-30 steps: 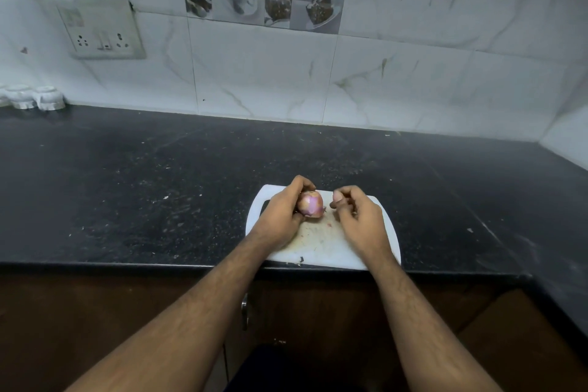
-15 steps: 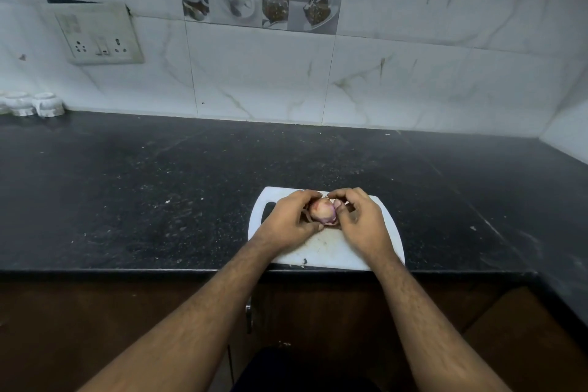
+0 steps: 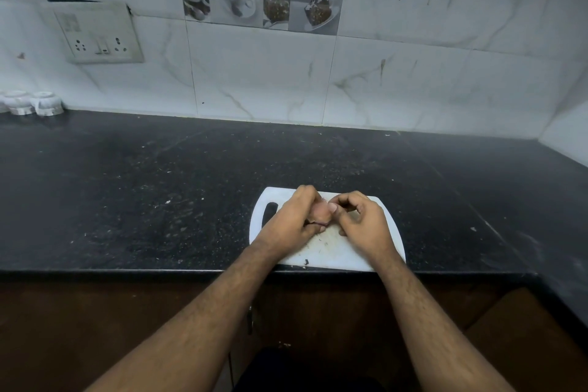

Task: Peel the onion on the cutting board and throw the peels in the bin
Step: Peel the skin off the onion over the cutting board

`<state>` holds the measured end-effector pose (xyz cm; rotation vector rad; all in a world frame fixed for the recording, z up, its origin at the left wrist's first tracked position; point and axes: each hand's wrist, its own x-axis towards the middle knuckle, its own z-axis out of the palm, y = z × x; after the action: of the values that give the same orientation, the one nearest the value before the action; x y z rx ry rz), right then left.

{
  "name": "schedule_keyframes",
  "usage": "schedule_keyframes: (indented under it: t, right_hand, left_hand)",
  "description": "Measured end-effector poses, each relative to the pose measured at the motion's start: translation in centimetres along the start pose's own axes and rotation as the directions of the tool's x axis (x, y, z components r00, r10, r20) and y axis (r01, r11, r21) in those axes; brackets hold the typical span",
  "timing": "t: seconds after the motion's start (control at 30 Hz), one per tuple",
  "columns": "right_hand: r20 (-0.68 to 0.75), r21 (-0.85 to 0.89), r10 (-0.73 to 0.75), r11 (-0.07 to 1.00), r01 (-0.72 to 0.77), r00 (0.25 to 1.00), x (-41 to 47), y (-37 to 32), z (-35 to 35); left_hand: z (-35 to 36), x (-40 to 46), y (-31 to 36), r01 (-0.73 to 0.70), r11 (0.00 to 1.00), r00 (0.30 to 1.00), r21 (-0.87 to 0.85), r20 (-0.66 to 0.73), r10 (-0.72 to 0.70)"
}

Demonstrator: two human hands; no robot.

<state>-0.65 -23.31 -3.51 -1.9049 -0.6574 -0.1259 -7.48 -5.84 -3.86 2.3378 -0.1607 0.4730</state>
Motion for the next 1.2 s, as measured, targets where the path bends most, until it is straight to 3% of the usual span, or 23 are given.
schedule_keyframes:
  t: [0.37, 0.77, 1.03, 1.2]
  right_hand:
    - [0.042, -0.04, -0.032, 0.999, 0.034, 0.999, -0.2, -0.1, 0.0]
    - [0.014, 0.101, -0.004, 0.995, 0.003, 1.0, -0.5, -1.0, -0.2]
    - [0.063, -0.167, -0.168, 0.97, 0.176, 0.984, -0.4, -0.6, 0.2]
    - [0.015, -0.157, -0.183, 0.971, 0.183, 0.983, -0.2, -0.2, 0.0]
  left_hand:
    - [0.0, 0.0, 0.1, 0.057, 0.997, 0.998, -0.055, 0.0, -0.057]
    - [-0.3, -0.4, 0.5, -0.087, 0.989, 0.993, 0.123, -0.065, 0.096]
    - [-0.2, -0.3, 0.6, -0.059, 0.99, 0.997, 0.126, -0.042, 0.065]
    - [-0.1, -0.2, 0.7, 0.023, 0.997, 1.0, 0.073, -0.016, -0.022]
